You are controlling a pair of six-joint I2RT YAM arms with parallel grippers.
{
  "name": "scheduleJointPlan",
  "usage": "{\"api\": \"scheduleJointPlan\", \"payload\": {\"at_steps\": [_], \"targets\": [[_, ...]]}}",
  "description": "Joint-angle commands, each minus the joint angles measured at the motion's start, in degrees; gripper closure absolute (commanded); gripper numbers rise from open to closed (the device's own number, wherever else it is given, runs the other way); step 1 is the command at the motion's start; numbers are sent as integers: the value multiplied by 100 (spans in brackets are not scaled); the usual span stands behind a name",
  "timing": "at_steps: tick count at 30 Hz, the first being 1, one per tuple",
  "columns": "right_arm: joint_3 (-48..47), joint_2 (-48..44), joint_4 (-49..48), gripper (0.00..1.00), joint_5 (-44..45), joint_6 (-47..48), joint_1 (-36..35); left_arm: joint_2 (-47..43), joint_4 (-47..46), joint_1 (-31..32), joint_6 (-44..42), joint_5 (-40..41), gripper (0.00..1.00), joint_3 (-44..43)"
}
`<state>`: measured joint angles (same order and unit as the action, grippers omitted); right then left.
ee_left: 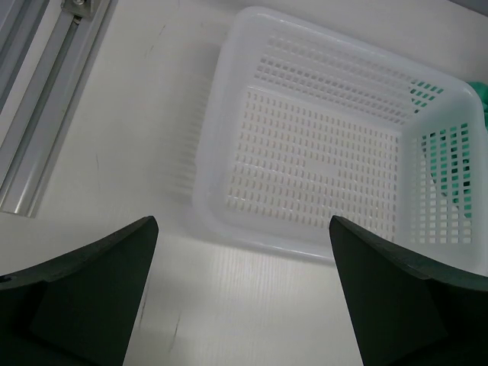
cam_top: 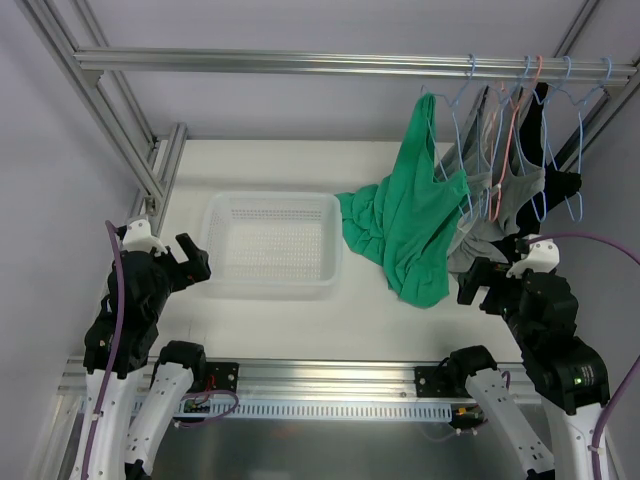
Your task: Remove the tank top from the hanger
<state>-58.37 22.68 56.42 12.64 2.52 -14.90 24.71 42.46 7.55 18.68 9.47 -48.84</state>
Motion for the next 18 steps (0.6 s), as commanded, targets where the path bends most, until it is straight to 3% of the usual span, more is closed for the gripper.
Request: {"api": "scheduleJointPlan", "payload": {"at_steps": [1,12,18], "targets": [[-192,-52,-105,1,-104,-59,-31,-63,-132,36,48,63,1,24],[-262,-53,-263,0,-676,107,-22,-107,-124,36,66,-7,1,41],[-947,465,-404,1,-701,310,-31,-89,-132,45,66,-121,1,50]]}}
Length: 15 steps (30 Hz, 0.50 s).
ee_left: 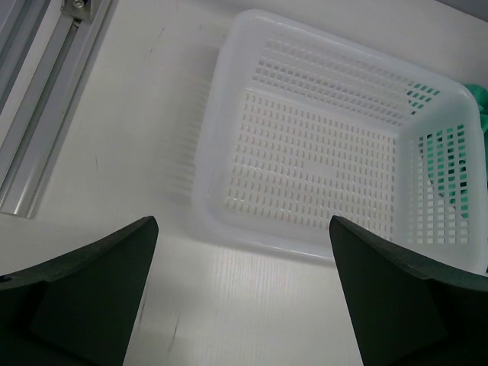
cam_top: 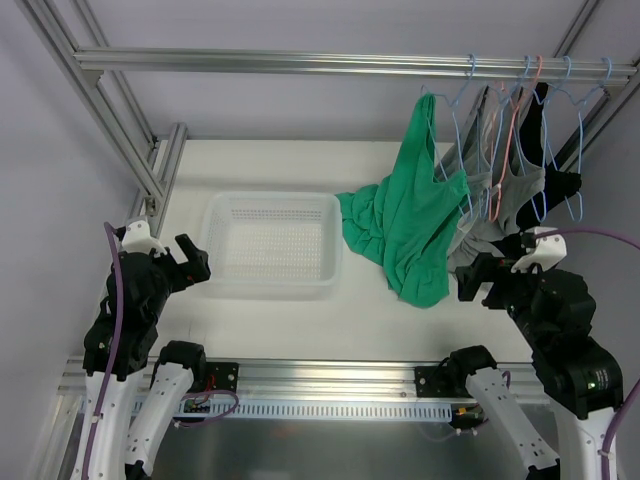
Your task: Remove the tank top from the hanger
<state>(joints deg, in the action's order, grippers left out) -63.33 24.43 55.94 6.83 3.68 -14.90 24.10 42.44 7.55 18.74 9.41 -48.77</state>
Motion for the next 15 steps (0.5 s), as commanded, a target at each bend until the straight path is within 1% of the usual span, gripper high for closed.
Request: {"api": "scheduleJointPlan", "payload": {"at_steps": [1,3,4,5,7,8,10,11,13,15], "targets": [[-565,500,-417,2,-138,246,-31,-28,-139,45,59,-132,1,52],[-1013,773,-426,8,-173,378,-22,-10,-148,45,59,-167,1,52],[-1180,1061,-426,10,-199,422,-31,-2,-148,45,59,-185,1,52],[-1504,1212,-435,12,-261,510,-22,7,-148,45,59,-202,1,52],[-1857,1529,-444,15,-322,589,-22,7,-174,62,51,-220,1,61],[-2015,1835,-461,17,-366,642,-31,16,-165,80,51,-238,1,61],[-2516,2188,-479,17,-314,800,-22,34,-174,106,51,-238,1,70],[-2700,2555,-488,18,-288,862,-31,34,-174,115,51,-247,1,70],[-3271,2917,-488,18,-270,1064,-22,42,-174,124,42,-255,1,70],[-3815,3488,-479,19,-148,1274,-22,60,-183,132,42,-273,1,79]]}}
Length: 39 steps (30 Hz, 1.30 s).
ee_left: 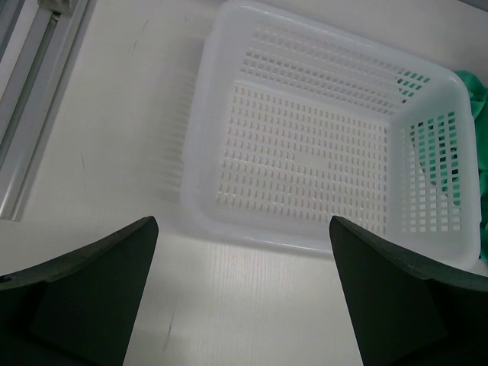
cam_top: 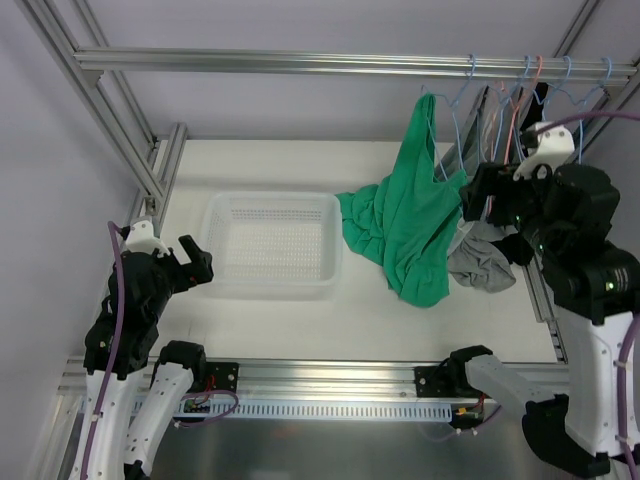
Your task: Remove the tank top from the hanger
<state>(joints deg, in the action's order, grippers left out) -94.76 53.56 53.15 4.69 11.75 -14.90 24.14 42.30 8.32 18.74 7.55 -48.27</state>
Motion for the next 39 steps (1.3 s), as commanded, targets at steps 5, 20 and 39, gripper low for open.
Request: {"api": "scheduleJointPlan", "payload": {"at_steps": [5,20,39], "targets": [[-1509,1638,-191,26,190,837,4,82,-170,82,50,-78,1,46],[-2047,3081,-331,71,-626,987,426,214,-196,205,24,-228,1,46],[-1590,2379,-1306,100,-504,399,426,240,-231,223,15,-307,1,63]]}}
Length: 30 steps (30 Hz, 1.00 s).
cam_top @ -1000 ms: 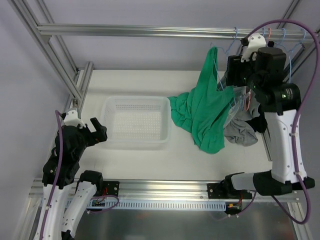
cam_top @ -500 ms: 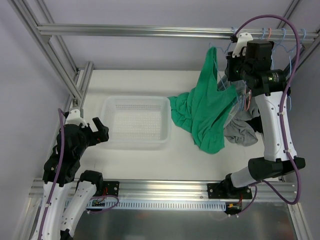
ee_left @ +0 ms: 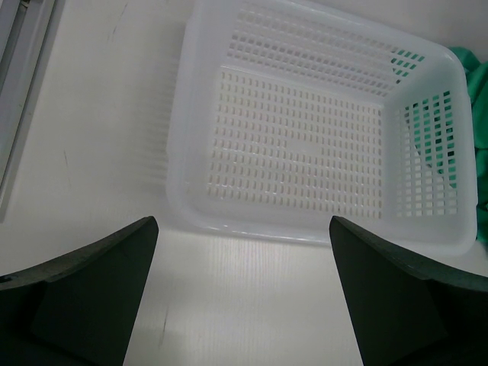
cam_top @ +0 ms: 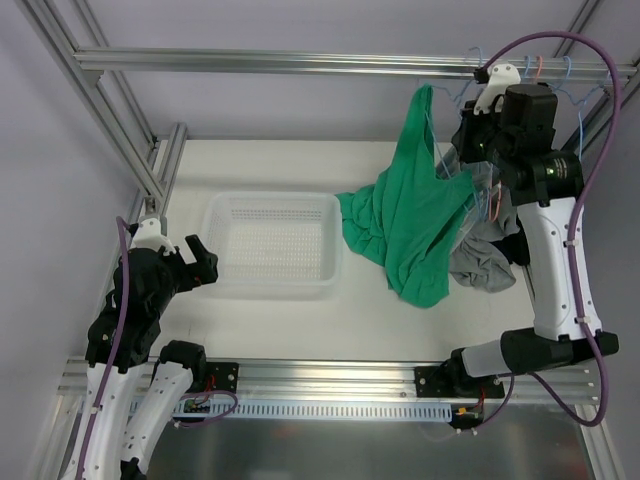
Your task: Remove the tank top from the hanger
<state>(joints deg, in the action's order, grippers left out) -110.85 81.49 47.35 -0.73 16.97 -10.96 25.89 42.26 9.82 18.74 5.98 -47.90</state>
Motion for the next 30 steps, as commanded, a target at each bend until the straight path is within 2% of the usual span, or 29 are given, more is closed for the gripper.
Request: {"api": "scheduleJointPlan", "payload": {"at_steps": [1,7,14,18,20,22,26,28,30], "targets": [[63,-519,-771,100,38,-124,33,65,-227,81,7,-150,1,26],[537,-968,-780,100,-277,-282,33,83,-236,98,7,-167,1,26],[1565,-2110,-736,100,-918,-537,24,65,-271,99,-63,-368,1,-44],[2110,-3162,-500,100,-1174,-695,33,249,-376,99,-169,-1237,1,-219],[2391,-3507,-246,100,-1306,-774,33,407,-490,107,-82,-2097,1,-421],[2541,-3972,-52,100,-1429,-801,33,671,-832,99,172,-3026,1,-579],[2796,-4659,475,100,-1596,-906,24,1154,-1947,195,902,-3972,1,-983],[2797,-4983,686,100,-1675,-906,33,1471,-2422,711,1149,-3877,1,-1212],[2770,-5169,977,100,-1667,-915,33,1874,-2547,1361,1018,-2992,1,-1668]]}}
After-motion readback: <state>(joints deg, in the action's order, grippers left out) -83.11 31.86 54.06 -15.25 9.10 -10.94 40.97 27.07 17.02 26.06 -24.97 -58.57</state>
